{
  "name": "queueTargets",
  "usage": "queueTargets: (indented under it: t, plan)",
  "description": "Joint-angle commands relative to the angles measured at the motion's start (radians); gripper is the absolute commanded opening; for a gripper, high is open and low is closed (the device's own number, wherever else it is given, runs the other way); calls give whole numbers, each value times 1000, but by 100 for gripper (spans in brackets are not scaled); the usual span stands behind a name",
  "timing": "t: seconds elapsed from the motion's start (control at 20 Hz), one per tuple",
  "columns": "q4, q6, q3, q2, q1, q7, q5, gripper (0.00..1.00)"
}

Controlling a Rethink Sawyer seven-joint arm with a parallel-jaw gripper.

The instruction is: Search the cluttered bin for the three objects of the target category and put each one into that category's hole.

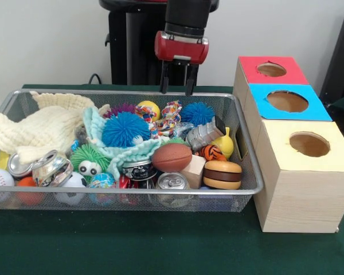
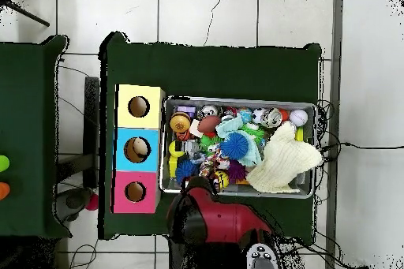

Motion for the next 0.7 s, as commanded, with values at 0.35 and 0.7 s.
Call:
queueTargets:
  t: [0.35,0.7]
  plan:
    - [146,-167,5,94,-33,455,276,100]
    - [178,-219,43,135,-35,511,339,100]
